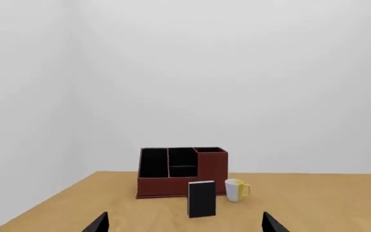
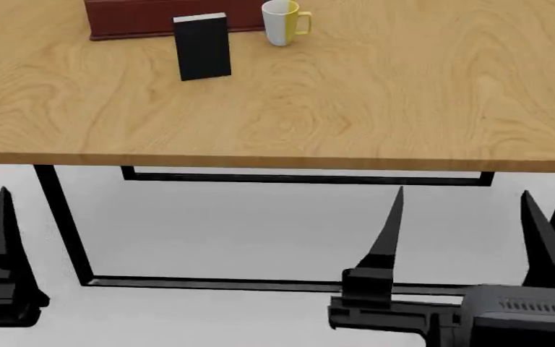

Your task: Pick up the book and place it in the front compartment of the caddy.

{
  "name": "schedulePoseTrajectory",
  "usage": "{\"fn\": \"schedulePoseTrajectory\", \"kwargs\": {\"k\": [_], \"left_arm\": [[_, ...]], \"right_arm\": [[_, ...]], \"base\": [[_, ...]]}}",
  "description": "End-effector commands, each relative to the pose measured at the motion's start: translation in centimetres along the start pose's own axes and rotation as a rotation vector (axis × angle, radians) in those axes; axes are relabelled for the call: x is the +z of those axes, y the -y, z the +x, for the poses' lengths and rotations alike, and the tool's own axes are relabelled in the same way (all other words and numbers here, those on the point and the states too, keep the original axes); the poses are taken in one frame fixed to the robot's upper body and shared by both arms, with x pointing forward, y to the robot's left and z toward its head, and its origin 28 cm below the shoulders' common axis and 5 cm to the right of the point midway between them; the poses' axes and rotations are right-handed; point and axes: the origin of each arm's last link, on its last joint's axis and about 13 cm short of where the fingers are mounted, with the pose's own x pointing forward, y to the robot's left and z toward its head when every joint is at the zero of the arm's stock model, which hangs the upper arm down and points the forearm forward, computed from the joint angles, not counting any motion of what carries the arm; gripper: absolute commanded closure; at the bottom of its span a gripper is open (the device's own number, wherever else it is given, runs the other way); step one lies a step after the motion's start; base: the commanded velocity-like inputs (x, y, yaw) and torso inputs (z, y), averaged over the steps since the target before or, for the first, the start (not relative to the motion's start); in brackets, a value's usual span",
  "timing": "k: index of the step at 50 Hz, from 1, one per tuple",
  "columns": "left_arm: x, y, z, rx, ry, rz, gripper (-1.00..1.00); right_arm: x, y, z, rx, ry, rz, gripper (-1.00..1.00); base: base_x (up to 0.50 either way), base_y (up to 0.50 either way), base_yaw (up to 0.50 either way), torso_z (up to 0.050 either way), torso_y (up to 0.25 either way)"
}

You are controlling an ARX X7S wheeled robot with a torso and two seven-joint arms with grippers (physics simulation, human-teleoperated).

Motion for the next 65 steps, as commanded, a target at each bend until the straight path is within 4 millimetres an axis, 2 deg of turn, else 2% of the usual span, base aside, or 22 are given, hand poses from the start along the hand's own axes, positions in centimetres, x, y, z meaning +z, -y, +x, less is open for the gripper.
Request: {"fn": "schedulePoseTrajectory", "kwargs": {"k": [1,5,11,30,65], "left_arm": [[4.3,-0.3,-2.2,0.022,0.097,0.031,-1.0],[5.8,-0.5,-3.9,0.046,0.118,0.036,-1.0],[6.5,-0.4,-5.1,0.05,0.127,0.028,-1.0],[7.2,-0.4,-5.2,0.062,0.133,0.041,-1.0],[7.3,-0.4,-5.1,0.069,0.13,0.052,-1.0]], "right_arm": [[4.7,0.9,-2.4,-0.02,0.049,-0.074,-1.0],[5.8,1.2,-3.0,-0.049,0.059,-0.1,-1.0],[6.2,1.3,-3.7,-0.066,0.076,-0.104,-1.0],[6.6,1.4,-4.3,-0.081,0.072,-0.11,-1.0],[6.8,1.4,-4.3,-0.07,0.083,-0.107,-1.0]], "base": [[0.0,0.0,0.0,0.0,0.0],[0.0,0.0,0.0,0.0,0.0],[0.0,0.0,0.0,0.0,0.0],[0.05,0.0,0.0,0.0,0.0],[0.22,0.0,0.0,0.0,0.0]]}}
